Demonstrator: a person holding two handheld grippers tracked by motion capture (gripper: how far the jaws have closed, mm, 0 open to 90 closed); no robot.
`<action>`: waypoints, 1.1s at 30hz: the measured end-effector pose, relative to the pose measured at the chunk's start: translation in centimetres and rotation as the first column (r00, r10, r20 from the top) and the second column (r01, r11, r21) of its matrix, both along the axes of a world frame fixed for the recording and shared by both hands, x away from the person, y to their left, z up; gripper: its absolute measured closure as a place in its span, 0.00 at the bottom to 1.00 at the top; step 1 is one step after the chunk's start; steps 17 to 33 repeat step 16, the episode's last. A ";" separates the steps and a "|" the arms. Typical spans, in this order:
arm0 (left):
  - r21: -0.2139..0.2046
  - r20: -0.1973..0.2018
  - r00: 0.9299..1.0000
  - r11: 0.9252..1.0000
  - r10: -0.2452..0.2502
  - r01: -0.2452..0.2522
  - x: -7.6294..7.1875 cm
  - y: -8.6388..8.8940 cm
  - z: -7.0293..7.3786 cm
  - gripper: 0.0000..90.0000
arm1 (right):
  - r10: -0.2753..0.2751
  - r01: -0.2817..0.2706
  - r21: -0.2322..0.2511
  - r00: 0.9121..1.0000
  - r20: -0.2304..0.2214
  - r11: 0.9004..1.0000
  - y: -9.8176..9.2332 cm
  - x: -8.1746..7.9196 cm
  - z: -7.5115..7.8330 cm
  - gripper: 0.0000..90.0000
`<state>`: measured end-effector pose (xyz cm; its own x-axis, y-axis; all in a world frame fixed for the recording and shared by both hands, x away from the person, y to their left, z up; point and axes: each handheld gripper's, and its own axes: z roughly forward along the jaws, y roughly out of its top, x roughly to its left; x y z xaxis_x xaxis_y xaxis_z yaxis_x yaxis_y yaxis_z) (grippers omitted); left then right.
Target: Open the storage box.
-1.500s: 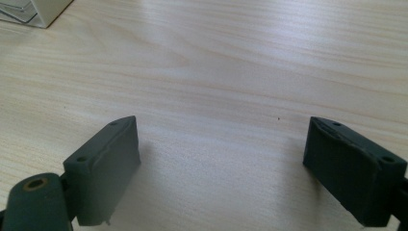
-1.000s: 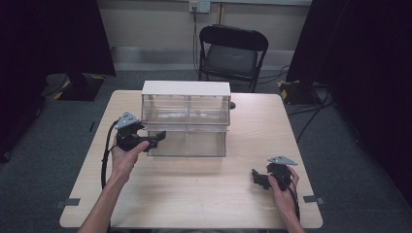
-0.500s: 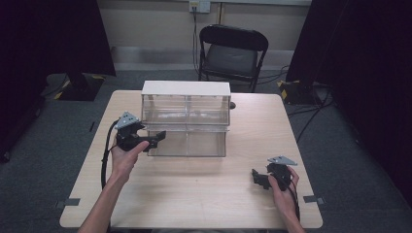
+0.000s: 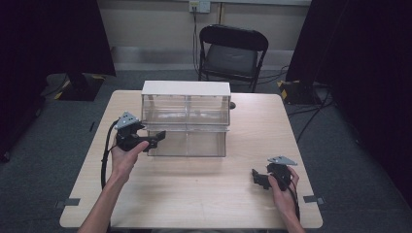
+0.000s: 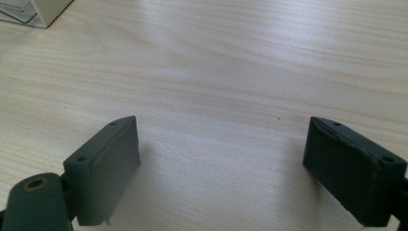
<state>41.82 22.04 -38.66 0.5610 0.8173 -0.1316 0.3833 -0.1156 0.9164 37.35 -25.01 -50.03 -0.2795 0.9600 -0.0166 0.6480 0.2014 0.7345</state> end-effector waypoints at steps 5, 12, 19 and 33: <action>-0.001 -0.002 1.000 1.000 0.000 0.000 0.0 0.0 0.0 0.11 | 0.000 0.000 0.000 1.000 0.000 1.000 0.0 0.0 0.0 0.13; -0.003 -0.003 1.000 1.000 -0.001 0.001 0.0 0.0 0.0 0.11 | 0.000 0.000 0.000 1.000 0.000 1.000 0.0 0.0 0.0 0.13; 0.004 -0.007 1.000 1.000 -0.003 0.003 0.1 0.0 -0.1 0.11 | 0.000 0.000 0.000 1.000 0.000 1.000 0.0 0.0 0.0 0.13; 0.004 -0.007 1.000 1.000 -0.003 0.003 0.1 0.0 -0.1 0.11 | 0.000 0.000 0.000 1.000 0.000 1.000 0.0 0.0 0.0 0.13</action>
